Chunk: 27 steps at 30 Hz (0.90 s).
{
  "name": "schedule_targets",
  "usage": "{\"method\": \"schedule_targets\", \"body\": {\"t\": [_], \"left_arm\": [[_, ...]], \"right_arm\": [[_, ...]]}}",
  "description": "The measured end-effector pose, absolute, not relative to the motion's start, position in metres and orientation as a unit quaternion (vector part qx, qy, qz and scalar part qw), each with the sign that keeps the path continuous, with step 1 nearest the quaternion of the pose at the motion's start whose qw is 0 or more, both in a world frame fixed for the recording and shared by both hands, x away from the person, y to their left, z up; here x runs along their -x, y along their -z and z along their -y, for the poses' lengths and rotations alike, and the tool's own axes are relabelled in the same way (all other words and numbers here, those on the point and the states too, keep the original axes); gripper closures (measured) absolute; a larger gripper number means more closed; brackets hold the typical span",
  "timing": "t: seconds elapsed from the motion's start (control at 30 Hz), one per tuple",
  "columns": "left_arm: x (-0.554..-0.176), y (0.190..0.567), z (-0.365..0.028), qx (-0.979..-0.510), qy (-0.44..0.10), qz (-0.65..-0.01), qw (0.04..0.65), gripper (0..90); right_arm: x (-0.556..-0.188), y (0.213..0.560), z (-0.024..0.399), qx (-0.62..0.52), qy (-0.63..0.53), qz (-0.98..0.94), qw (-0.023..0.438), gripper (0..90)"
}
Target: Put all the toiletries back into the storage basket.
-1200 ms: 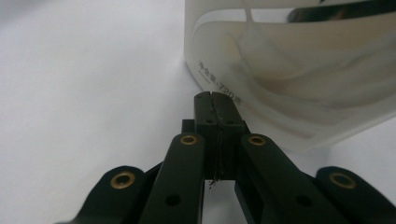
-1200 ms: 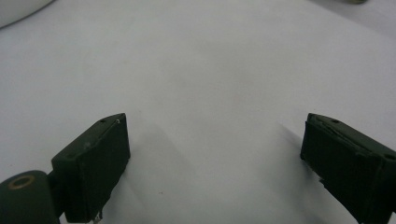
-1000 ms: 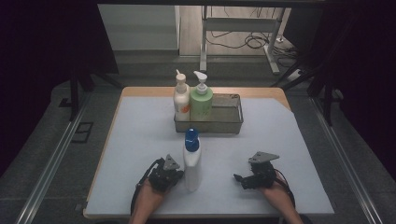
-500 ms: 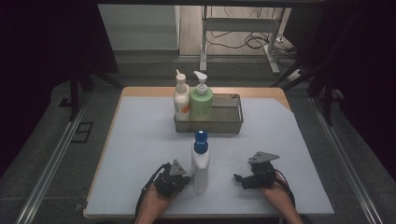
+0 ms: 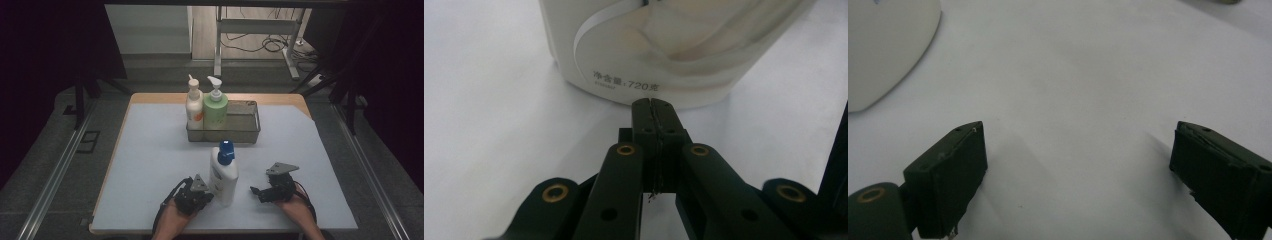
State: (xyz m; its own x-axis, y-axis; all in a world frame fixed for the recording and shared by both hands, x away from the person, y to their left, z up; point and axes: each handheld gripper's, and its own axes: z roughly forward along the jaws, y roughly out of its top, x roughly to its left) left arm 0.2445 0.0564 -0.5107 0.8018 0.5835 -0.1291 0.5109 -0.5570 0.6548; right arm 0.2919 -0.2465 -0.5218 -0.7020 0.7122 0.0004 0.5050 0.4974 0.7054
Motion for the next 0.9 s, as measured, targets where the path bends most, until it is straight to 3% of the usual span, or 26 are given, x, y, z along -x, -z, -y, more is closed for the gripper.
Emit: {"method": "schedule_targets", "body": {"t": [0.17,0.33,0.6,0.9], "left_arm": [[-0.244,0.510,-0.050,-0.886,-0.059,-0.297,0.352,88.8],[-0.243,0.508,-0.056,-0.885,-0.062,-0.293,0.357,79.9],[-0.241,0.504,-0.078,-0.871,-0.081,-0.320,0.365,54.0],[-0.236,0.510,-0.116,-0.850,-0.102,-0.375,0.355,30.6]], "right_arm": [[-0.292,0.522,0.246,-0.358,-0.352,-0.853,0.147,7.8],[-0.292,0.521,0.246,-0.359,-0.351,-0.852,0.146,8.2],[-0.290,0.517,0.245,-0.354,-0.339,-0.861,0.137,11.4],[-0.278,0.512,0.244,-0.345,-0.346,-0.864,0.125,10.4]]}}
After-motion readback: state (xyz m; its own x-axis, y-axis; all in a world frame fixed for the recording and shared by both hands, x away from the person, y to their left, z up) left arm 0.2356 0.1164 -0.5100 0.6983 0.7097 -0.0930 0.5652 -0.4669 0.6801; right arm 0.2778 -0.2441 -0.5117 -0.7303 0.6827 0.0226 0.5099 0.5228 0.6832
